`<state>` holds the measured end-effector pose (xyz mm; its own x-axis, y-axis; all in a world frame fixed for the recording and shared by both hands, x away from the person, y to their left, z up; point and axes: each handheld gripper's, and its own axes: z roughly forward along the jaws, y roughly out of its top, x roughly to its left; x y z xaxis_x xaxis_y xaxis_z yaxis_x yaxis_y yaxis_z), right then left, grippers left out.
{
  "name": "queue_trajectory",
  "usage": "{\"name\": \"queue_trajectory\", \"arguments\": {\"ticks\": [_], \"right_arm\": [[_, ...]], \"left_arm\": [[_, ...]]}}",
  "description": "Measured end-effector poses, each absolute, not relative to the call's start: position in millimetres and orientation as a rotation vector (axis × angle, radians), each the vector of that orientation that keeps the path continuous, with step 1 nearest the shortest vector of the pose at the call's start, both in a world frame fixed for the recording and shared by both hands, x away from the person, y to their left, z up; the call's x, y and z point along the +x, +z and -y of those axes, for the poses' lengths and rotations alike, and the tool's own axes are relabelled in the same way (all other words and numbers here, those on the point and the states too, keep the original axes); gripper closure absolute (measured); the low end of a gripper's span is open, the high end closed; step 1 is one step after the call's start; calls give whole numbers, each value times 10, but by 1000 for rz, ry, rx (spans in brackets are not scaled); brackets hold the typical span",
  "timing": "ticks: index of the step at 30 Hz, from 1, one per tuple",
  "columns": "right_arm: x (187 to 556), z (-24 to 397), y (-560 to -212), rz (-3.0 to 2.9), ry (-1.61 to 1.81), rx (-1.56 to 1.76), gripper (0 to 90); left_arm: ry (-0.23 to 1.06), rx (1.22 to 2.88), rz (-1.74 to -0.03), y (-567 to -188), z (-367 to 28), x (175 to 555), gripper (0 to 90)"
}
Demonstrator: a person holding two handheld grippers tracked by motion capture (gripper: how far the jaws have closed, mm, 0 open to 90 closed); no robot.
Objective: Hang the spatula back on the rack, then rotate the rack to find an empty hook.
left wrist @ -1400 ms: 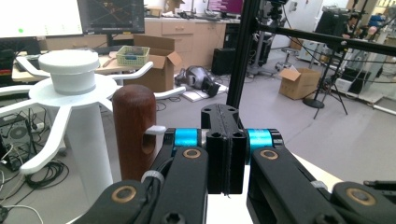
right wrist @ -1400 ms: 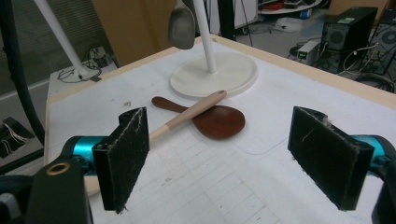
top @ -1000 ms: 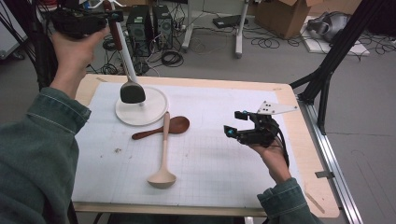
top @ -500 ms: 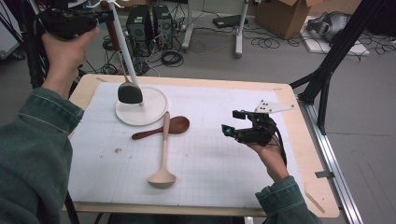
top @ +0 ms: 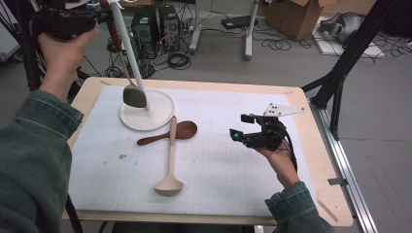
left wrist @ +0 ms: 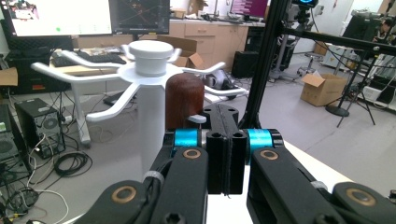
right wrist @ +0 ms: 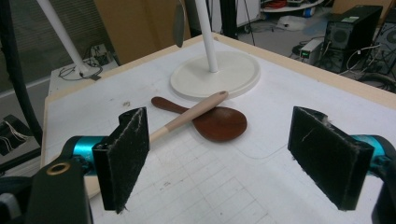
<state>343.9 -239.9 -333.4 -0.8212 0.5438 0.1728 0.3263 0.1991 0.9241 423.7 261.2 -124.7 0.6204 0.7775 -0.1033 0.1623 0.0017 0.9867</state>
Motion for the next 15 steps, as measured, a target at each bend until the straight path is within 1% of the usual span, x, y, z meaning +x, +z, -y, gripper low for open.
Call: {"name": "queue_trajectory", "arguments": {"ticks": [15], "right_arm": [[3452, 2388, -3343, -2281, 1667, 834, 201]], "left_arm": [[595, 1507, -869, -1261, -2825, 4283, 896]]}}
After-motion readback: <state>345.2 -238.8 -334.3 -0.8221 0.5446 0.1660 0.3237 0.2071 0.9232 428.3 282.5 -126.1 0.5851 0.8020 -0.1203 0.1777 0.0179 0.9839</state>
